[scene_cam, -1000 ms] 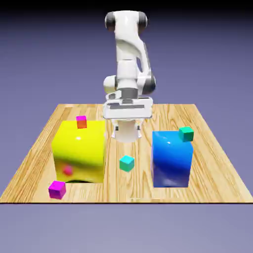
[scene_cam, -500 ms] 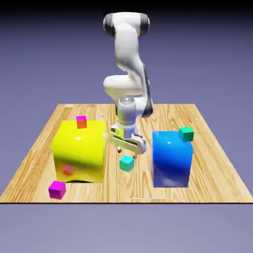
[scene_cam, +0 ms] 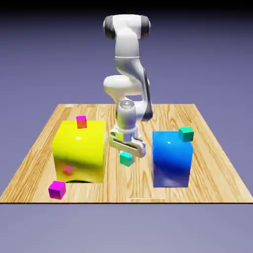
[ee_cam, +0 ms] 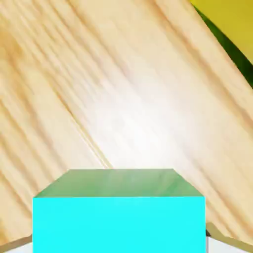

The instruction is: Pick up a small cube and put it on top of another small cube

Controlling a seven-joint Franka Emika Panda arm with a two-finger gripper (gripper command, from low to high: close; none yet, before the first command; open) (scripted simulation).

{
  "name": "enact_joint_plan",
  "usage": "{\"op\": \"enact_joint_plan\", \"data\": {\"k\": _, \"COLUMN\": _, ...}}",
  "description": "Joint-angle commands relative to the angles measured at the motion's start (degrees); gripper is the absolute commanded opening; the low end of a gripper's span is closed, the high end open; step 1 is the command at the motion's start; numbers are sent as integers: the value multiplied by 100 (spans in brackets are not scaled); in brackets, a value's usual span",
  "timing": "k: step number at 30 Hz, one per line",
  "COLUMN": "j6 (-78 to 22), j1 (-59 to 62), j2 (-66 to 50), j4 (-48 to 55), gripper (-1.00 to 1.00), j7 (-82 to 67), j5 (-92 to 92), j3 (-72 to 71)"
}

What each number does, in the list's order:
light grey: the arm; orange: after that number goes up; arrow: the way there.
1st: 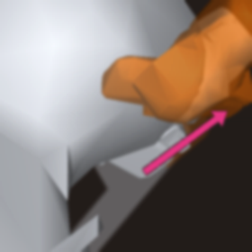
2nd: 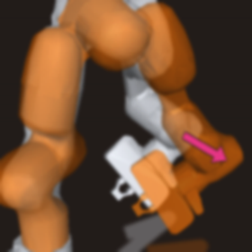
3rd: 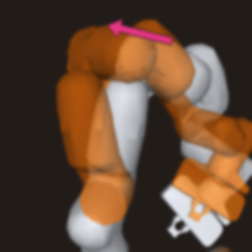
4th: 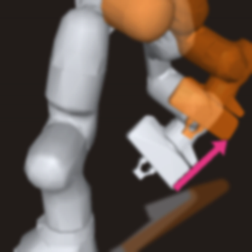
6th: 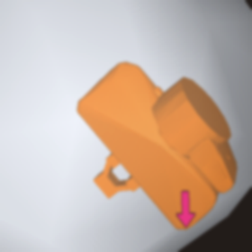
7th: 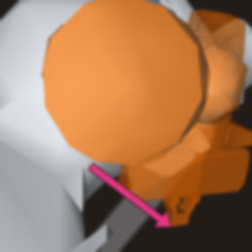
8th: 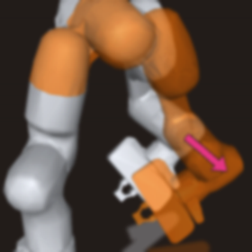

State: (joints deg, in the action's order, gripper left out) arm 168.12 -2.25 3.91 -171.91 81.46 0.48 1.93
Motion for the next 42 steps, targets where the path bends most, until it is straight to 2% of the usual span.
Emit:
{"op": "enact_joint_plan", "data": {"k": 1, "j6": -176, "j1": -11, "j2": 208, "j4": -35, "gripper": -100, "j7": 40, "j5": 58, "j3": 28}}
{"op": "enact_joint_plan", "data": {"k": 4, "j6": -479, "j1": -189, "j2": 396, "j4": 73, "gripper": -100, "j7": -7, "j5": 101, "j3": -46}}
{"op": "enact_joint_plan", "data": {"k": 11, "j6": -1982, "j1": 632, "j2": 280, "j4": 1517, "gripper": -100, "j7": -1434, "j5": -518, "j3": -706}}
{"op": "enact_joint_plan", "data": {"k": 19, "j6": -3139, "j1": 144, "j2": 255, "j4": 3179, "gripper": -100, "j7": -2221, "j5": 18, "j3": -1286}}
{"op": "enact_joint_plan", "data": {"k": 30, "j6": -5736, "j1": -2021, "j2": 1159, "j4": 4388, "gripper": -100, "j7": -2773, "j5": -666, "j3": -1003}}
{"op": "enact_joint_plan", "data": {"k": 34, "j6": -5275, "j1": -2597, "j2": 1230, "j4": 4050, "gripper": -100, "j7": -2229, "j5": -234, "j3": -792}}
{"op": "enact_joint_plan", "data": {"k": 42, "j6": -4451, "j1": -938, "j2": 1010, "j4": 3532, "gripper": -100, "j7": -2555, "j5": -670, "j3": -2432}}
